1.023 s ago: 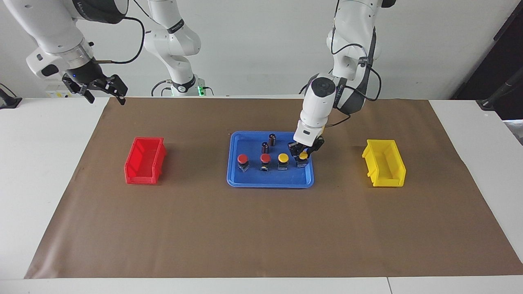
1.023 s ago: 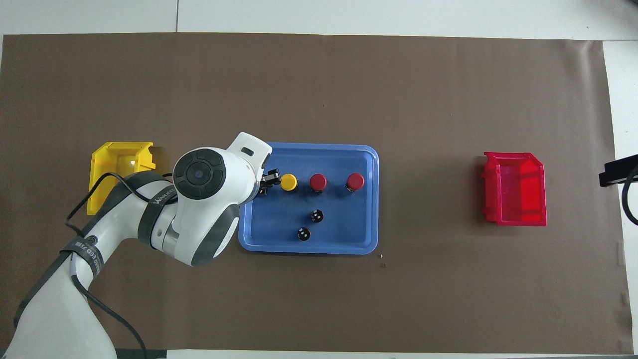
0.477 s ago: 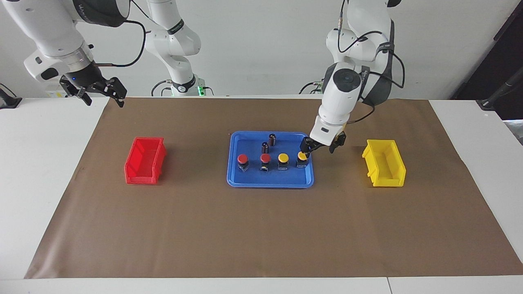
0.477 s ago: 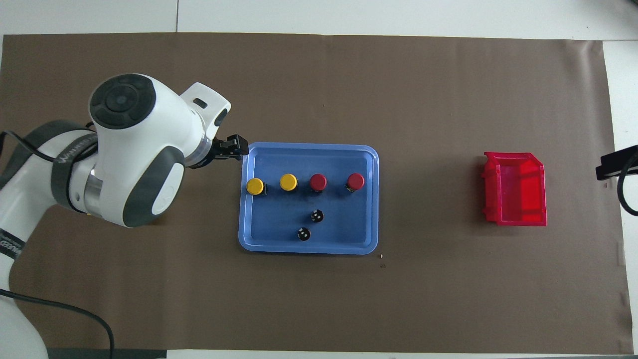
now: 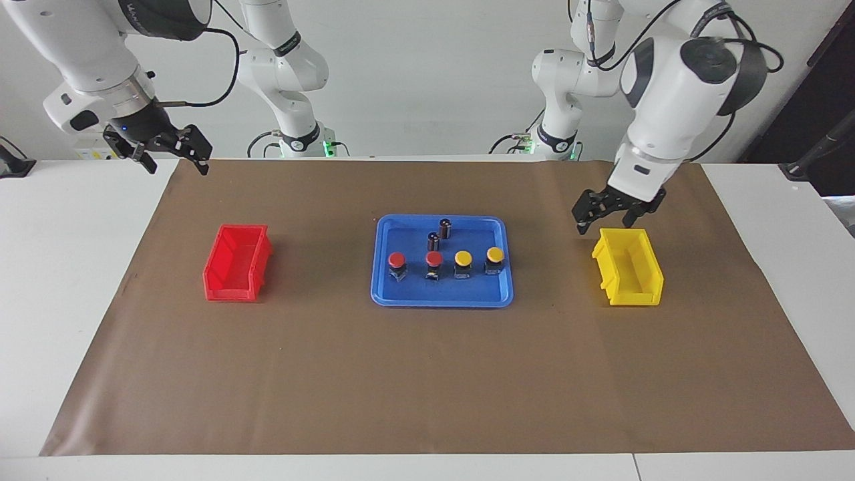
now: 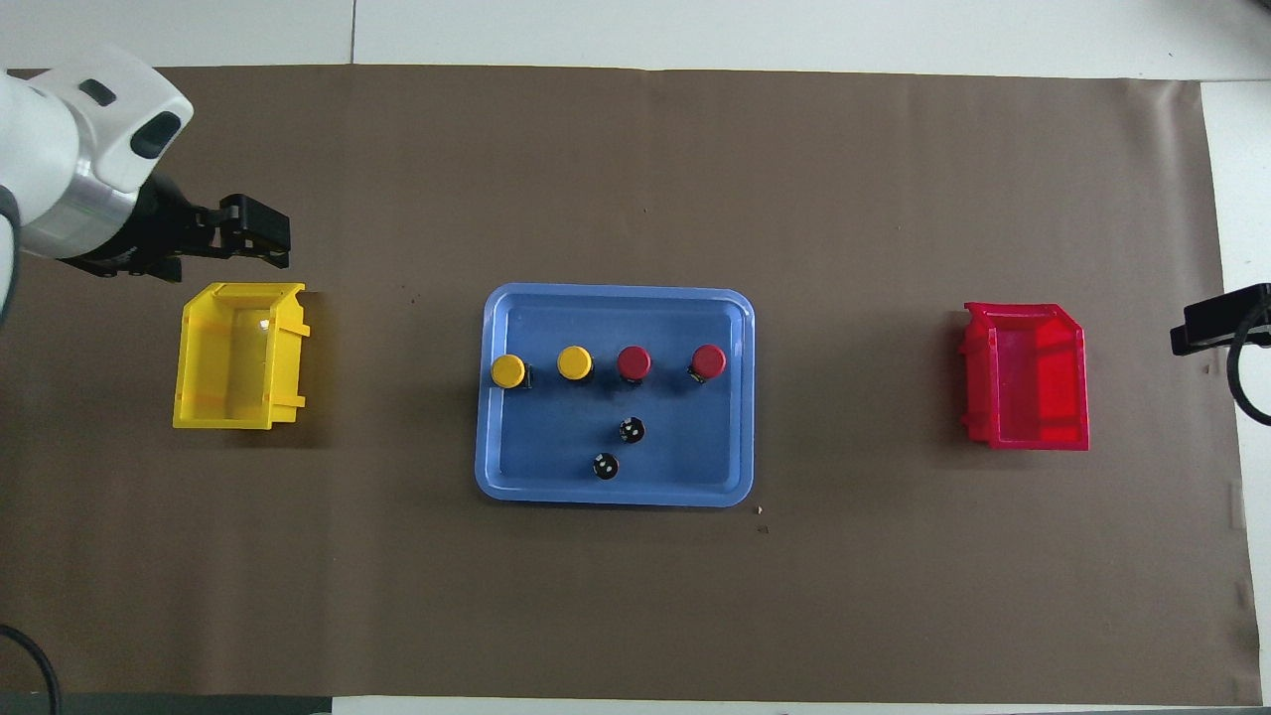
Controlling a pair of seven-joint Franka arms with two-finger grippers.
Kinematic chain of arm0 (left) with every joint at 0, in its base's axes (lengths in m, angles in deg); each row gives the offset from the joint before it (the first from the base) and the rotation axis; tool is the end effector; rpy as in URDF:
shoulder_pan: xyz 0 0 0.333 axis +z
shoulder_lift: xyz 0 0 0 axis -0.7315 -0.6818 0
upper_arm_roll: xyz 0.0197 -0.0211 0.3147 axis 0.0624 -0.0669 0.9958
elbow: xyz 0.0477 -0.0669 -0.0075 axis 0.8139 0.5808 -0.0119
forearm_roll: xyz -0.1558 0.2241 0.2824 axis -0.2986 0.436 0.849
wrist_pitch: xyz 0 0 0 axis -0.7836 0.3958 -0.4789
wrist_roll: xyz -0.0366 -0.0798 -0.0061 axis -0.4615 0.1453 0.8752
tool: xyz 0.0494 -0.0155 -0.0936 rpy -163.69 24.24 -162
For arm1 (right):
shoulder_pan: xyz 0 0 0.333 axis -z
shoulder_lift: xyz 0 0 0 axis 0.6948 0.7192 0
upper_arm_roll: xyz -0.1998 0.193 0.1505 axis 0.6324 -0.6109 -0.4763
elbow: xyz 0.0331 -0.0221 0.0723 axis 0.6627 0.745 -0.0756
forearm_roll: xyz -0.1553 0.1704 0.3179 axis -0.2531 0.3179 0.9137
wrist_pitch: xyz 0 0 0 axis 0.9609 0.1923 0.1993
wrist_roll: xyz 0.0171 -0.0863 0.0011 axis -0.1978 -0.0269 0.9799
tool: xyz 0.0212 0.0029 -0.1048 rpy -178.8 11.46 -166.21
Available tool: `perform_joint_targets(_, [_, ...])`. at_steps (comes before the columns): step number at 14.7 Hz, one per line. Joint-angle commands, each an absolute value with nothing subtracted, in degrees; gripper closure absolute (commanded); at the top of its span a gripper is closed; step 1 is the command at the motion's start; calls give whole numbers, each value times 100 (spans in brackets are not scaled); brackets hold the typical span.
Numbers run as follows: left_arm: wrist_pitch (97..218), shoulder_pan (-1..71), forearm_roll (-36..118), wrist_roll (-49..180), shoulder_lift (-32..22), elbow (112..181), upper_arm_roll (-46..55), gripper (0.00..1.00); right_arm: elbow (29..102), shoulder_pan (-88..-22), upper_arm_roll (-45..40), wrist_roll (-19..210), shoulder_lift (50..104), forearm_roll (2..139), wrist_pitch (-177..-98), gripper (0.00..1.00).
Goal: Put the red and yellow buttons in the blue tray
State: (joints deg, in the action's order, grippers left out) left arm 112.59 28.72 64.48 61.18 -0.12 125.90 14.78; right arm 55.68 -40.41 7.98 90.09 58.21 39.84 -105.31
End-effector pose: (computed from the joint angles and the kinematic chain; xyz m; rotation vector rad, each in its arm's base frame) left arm 0.5748 -0.1185 0.5864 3.1250 0.0104 -0.0268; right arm 0.5221 -0.0622 0.6196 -3.1300 0.1129 0.1467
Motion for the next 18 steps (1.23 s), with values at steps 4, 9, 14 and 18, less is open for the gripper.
perform_joint_targets(4, [10292,3585,6515,4655,524,12420,1506,0,5425,-4014,766,8837,5909,4115,-10449,0])
perform_joint_targets(9, [10274,3717,6506,4407,551,12376,1524,0,5451,-4023,766,8837,5883,4124,-10406,0])
perform_joint_targets(14, [10168,3700,6488,4460,569,12358,1568,0,5451,-4032,766,8854,5874,4115,-10379,0])
perform_joint_targets(18, [10186,4139,6453,4460,735,12367,1226,0,5451,-4032,748,8872,5874,4115,-10300,0])
